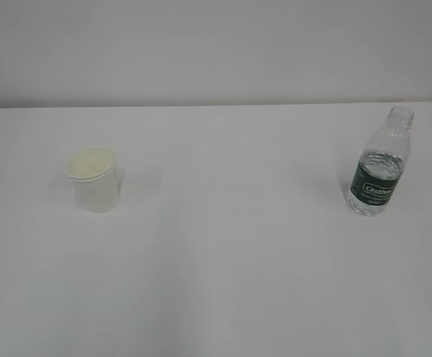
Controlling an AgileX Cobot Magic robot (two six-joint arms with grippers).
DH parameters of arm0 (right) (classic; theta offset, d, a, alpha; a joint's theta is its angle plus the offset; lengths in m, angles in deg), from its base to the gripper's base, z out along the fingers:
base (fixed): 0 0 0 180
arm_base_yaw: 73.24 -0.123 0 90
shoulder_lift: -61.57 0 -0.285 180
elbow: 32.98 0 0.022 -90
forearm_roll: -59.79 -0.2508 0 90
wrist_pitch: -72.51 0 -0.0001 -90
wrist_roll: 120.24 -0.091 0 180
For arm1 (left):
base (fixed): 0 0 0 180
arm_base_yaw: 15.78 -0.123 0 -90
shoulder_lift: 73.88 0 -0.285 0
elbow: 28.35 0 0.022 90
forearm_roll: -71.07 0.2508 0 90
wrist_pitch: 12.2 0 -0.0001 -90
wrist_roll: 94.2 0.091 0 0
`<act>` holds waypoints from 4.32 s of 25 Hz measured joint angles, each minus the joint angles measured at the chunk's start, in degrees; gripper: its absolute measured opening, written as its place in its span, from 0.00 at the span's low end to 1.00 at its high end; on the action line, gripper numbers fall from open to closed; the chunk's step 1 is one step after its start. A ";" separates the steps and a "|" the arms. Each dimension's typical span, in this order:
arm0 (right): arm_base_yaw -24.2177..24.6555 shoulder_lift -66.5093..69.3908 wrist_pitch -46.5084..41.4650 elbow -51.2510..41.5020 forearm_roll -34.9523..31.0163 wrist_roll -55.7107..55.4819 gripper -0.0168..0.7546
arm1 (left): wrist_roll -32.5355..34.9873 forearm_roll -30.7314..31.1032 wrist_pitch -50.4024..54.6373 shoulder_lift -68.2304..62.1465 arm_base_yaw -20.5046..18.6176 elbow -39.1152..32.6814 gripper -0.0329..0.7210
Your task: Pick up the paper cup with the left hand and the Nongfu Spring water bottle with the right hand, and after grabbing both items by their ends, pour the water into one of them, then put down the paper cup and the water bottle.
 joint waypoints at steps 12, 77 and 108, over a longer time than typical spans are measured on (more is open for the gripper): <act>0.00 0.00 0.00 0.00 0.00 0.00 0.78 | 0.00 0.00 0.00 0.00 0.00 0.00 0.65; 0.00 5.69 14.74 2.06 1.06 -3.82 0.75 | 0.00 -2.38 -12.15 -16.92 3.27 1.64 0.65; 0.00 7.66 43.87 3.47 -4.14 -2.08 0.74 | 0.00 -1.88 -55.72 -28.28 7.15 1.64 0.65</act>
